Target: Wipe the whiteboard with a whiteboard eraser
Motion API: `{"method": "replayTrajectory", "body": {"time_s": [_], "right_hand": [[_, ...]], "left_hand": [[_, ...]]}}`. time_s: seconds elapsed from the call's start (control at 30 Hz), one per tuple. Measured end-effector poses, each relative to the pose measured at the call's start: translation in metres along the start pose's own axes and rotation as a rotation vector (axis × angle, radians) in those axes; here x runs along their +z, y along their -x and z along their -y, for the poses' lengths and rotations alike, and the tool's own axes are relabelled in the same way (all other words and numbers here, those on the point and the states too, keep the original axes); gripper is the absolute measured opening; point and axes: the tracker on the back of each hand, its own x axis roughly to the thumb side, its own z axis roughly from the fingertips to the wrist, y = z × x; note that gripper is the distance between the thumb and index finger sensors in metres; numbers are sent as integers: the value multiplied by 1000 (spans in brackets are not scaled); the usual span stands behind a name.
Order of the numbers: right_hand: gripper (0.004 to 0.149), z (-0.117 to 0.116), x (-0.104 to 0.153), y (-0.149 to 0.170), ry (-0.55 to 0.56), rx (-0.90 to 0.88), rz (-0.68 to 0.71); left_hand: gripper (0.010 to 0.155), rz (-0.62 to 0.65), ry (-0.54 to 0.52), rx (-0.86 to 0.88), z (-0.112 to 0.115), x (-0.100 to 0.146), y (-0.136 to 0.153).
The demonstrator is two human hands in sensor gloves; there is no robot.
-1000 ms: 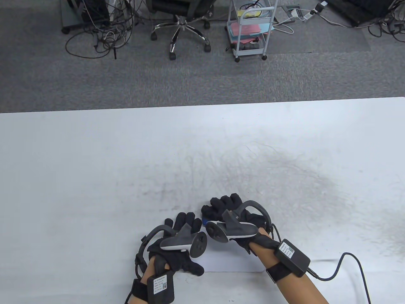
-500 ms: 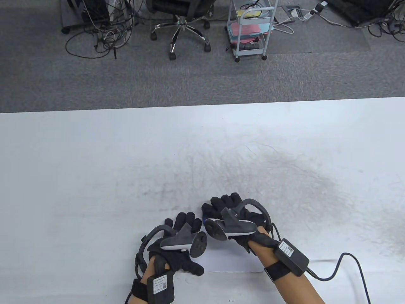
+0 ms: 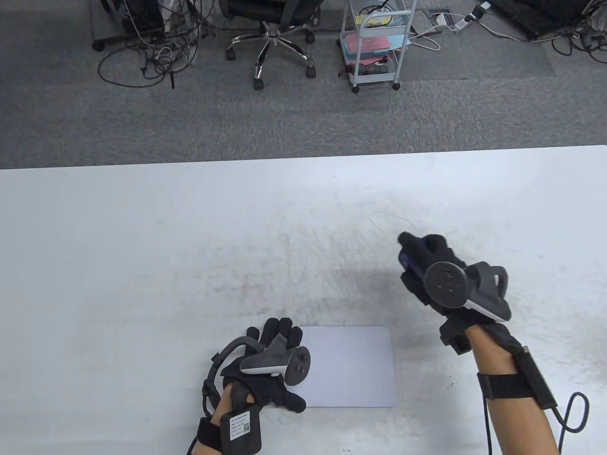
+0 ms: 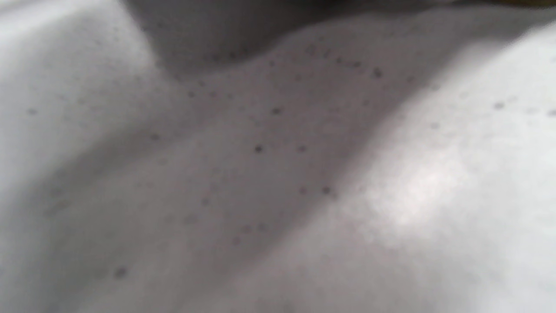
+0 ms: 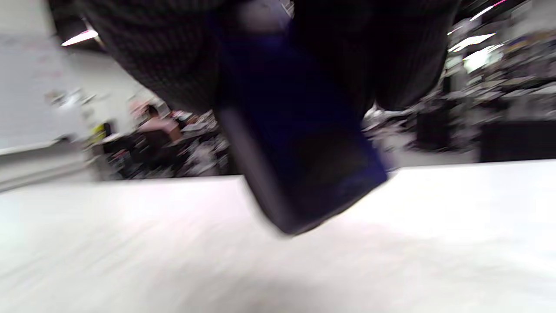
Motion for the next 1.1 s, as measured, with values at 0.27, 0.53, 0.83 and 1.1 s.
{"method": "replayTrajectory", "body": {"time_s": [0.27, 0.53, 0.83, 1.1], "right_hand": [[62, -39, 10, 60, 152, 0, -305], [57, -80, 6, 49, 136, 40, -406], [68, -83, 13, 31, 28, 240, -435], [69, -88, 14, 11, -250, 370, -429]], "left_hand": [[130, 4, 0, 2, 0, 0, 0], [130, 7, -1, 7, 0, 0, 0], [130, 7, 0, 6, 0, 0, 0], [130, 6, 1, 6, 0, 1, 0]]}}
